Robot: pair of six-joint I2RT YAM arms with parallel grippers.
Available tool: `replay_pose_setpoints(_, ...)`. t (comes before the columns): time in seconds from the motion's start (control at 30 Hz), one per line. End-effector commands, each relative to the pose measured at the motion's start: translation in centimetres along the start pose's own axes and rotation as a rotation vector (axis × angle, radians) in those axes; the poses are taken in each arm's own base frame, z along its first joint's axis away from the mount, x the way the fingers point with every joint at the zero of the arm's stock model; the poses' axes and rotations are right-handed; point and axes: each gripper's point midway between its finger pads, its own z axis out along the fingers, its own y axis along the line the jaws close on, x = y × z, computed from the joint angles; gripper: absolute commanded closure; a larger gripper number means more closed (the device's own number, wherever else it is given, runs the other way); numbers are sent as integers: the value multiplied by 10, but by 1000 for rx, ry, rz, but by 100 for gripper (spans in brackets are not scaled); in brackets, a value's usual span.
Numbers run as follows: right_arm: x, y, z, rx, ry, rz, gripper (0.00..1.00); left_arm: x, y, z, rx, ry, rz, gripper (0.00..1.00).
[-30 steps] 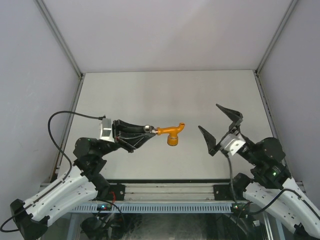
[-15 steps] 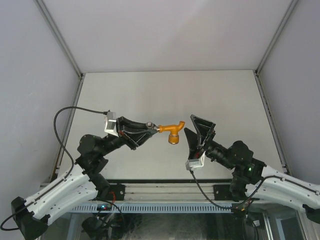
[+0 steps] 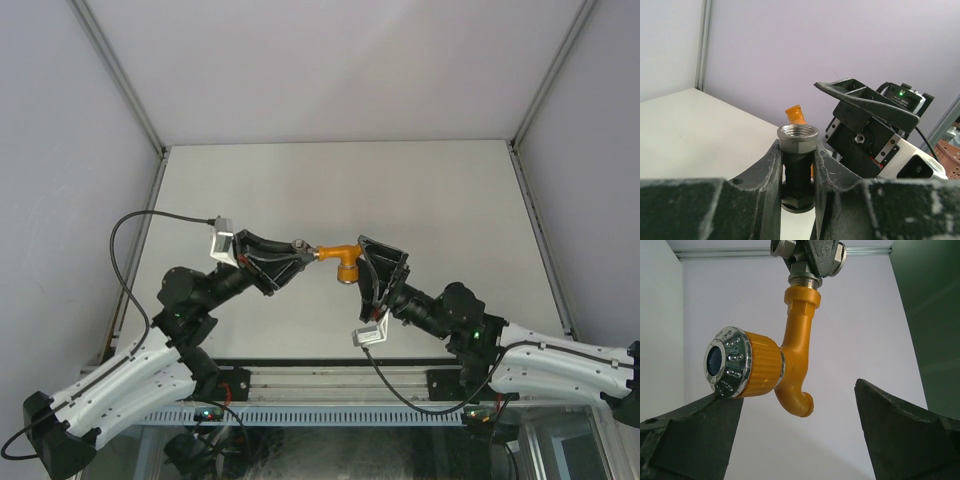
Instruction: Install the water faucets
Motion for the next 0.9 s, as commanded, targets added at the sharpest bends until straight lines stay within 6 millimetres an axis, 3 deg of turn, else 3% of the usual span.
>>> replay_pose_setpoints(0.0, -10, -21, 1, 89, -51, 66, 14, -55, -22, 7, 41, -147, 23, 100)
replay_pose_setpoints(0.3, -18, -19, 5, 79, -92, 110, 41, -49, -20, 11, 42, -127, -9, 100)
replay_pose_setpoints(0.6, -19, -25, 10, 90, -99, 108, 49, -42, -23, 14, 74, -104, -40, 100)
replay_pose_setpoints(0.77, -22, -31, 6, 63, -125, 207, 68, -35, -32, 15, 137, -56, -3, 100)
replay_pose_setpoints(0.87, -25, -34, 1, 49, -144, 285, 74, -30, -37, 14, 167, -24, 20, 100)
